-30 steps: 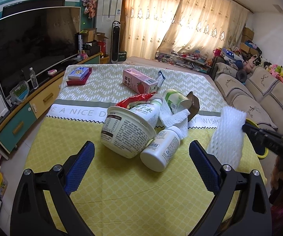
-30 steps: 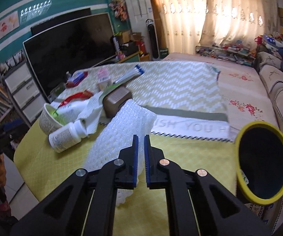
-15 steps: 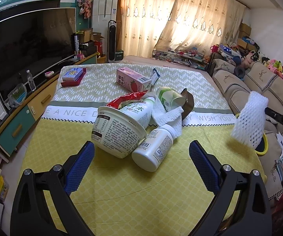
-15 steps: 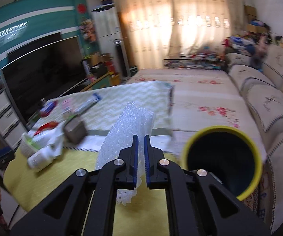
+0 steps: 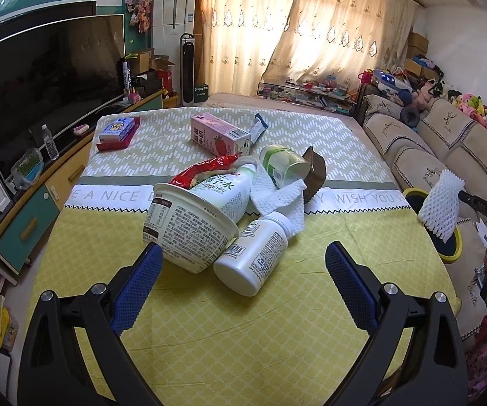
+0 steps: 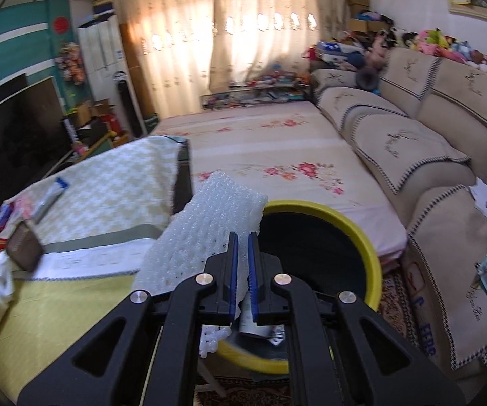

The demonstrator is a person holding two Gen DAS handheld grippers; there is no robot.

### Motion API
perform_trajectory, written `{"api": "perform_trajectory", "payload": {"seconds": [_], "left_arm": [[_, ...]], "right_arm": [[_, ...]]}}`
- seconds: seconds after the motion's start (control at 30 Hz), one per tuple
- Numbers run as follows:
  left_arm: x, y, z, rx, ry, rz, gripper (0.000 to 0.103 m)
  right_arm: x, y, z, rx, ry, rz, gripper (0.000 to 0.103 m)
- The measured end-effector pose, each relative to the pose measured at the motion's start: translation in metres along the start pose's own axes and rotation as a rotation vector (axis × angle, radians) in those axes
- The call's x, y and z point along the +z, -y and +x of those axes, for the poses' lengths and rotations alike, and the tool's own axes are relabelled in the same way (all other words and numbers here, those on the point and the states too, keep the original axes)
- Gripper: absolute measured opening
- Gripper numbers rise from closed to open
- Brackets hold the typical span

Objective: Collect trash
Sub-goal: 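Carry the foam net to the bin and release it with the right gripper, then grasp the white pill bottle with the left gripper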

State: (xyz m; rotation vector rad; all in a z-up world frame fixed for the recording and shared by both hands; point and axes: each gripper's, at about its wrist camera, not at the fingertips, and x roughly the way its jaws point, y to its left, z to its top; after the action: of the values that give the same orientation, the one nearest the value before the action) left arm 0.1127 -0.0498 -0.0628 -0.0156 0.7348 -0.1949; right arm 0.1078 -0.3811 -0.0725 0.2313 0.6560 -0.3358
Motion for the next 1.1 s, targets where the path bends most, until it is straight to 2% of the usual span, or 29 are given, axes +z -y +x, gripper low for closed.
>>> {"api": "perform_trajectory", "payload": {"seconds": [0.5, 0.53, 0.57, 0.6, 0.73, 0.87, 1.1], "left_arm": [[-0.001, 0.000, 0.007, -0.001, -0.017, 0.000, 0.095], [-0.001, 0.000, 0.007, 0.000, -0.016, -0.001, 0.095], [-0.001, 0.000, 0.007, 0.001, -0.016, -0.001, 0.095], [-0.001, 0.000, 0.007, 0.002, -0.015, -0.002, 0.095], [-0.002, -0.001, 0.008, 0.002, -0.018, 0.001, 0.095], [-0.004, 0.001, 0.010, -0.015, -0.027, 0.020, 0.095], [-0.011, -0.002, 0.027, -0.067, -0.069, 0.026, 0.095]], "right_arm": [[-0.006, 0.021, 0.038, -0.113, -0.026, 0.058, 0.008], [-0.006, 0.021, 0.038, -0.119, -0.022, 0.060, 0.015], [-0.006, 0.021, 0.037, -0.121, -0.019, 0.061, 0.026], [-0.007, 0.021, 0.035, -0.121, -0.013, 0.061, 0.030], [-0.007, 0.014, 0.029, -0.126, 0.000, 0.046, 0.032], [-0.009, 0.008, 0.027, -0.109, -0.002, 0.037, 0.040], [-0.014, -0.006, 0.031, -0.073, -0.018, 0.023, 0.040]]}}
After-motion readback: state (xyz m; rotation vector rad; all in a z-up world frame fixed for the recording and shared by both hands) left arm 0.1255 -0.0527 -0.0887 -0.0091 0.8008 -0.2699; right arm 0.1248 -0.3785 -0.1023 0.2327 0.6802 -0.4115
